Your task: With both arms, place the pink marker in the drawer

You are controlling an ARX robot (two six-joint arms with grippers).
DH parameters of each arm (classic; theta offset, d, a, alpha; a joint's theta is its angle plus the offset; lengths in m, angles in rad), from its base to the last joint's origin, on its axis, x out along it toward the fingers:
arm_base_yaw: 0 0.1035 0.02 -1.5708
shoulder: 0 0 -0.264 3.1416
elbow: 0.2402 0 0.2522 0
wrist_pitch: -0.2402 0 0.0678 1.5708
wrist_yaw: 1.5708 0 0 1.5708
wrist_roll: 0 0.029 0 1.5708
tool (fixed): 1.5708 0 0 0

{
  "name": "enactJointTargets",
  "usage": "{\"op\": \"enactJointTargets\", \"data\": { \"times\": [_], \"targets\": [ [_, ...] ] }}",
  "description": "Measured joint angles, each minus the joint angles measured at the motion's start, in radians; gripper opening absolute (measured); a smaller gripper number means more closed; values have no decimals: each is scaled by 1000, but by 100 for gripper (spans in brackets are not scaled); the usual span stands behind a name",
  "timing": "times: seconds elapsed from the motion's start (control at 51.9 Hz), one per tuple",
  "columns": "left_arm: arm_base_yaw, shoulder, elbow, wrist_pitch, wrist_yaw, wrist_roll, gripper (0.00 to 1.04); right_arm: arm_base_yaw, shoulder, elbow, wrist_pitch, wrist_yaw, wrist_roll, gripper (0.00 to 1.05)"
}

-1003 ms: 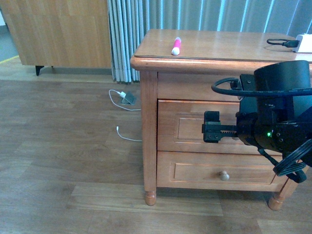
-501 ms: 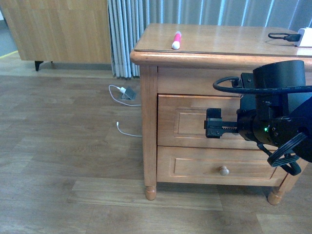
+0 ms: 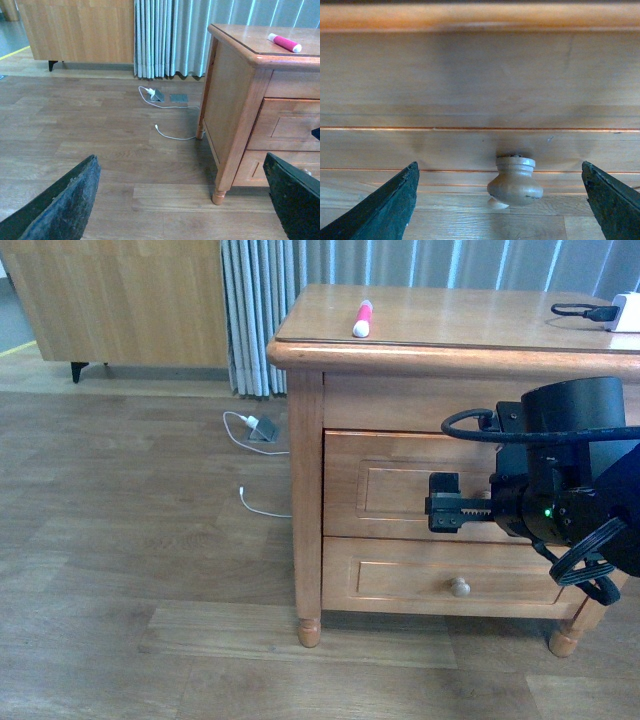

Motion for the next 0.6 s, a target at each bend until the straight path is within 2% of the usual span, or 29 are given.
{"op": "enactJointTargets", "data": {
  "times": [0.116,0.521,0.598],
  "targets": [
    [0,0,0,0,0,0,99,-3,2,2,2,4,0,95],
    [0,0,0,0,0,0,99,-3,2,2,4,6,-5,32],
    [0,0,0,0,0,0,99,-3,2,2,4,5,-8,25]
  ]
}}
